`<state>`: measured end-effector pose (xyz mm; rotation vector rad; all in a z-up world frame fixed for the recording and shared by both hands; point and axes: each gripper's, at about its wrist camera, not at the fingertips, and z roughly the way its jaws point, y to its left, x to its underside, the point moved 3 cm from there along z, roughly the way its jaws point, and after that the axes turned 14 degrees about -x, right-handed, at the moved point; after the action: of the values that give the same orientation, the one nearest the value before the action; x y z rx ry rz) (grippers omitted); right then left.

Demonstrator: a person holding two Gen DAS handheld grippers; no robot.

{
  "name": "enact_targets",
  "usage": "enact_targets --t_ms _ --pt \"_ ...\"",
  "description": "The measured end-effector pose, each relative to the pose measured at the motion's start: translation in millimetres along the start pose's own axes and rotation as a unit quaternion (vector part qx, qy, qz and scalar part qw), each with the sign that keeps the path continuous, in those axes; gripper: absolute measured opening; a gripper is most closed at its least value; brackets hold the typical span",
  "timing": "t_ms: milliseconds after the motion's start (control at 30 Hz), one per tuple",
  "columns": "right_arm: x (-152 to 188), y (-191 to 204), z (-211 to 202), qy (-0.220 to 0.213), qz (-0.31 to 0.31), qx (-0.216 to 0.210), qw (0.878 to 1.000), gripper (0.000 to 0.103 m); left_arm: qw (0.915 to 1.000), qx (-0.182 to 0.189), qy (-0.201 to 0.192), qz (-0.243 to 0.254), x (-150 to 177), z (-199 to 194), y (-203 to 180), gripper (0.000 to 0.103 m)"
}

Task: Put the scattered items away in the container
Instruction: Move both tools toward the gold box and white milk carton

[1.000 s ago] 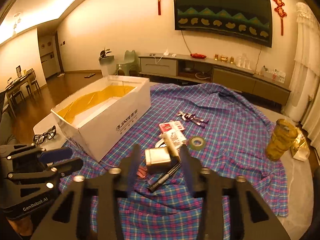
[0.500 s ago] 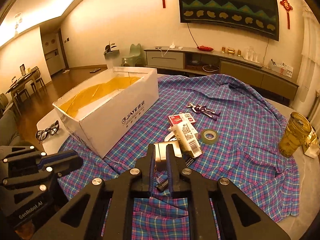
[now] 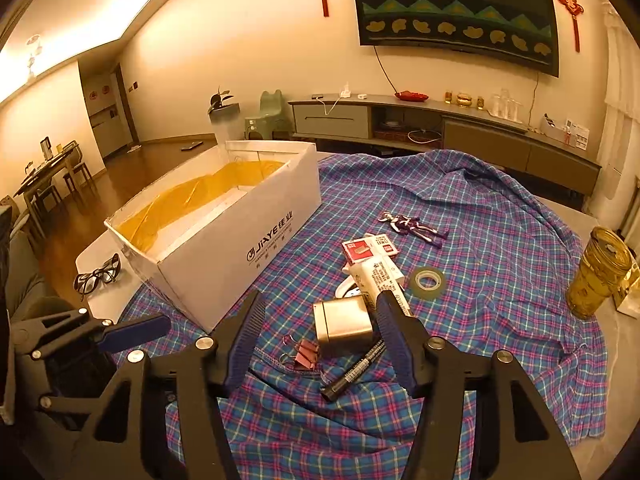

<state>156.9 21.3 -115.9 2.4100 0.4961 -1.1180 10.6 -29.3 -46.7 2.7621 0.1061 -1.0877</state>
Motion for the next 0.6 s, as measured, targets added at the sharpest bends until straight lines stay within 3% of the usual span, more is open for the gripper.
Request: enact_targets --t_ms 367,600 --pt "-5 -11 11 0.014 0.029 0.003 0.999 0.064 0.9996 0.024 0.008 0.013 -8 20 -10 0.051" --pt "-9 -79 -5 -0.015 0.155 -0.025 0.987 0.064 0.9976 0.056 0.023 0.033 -18 46 -29 0.051"
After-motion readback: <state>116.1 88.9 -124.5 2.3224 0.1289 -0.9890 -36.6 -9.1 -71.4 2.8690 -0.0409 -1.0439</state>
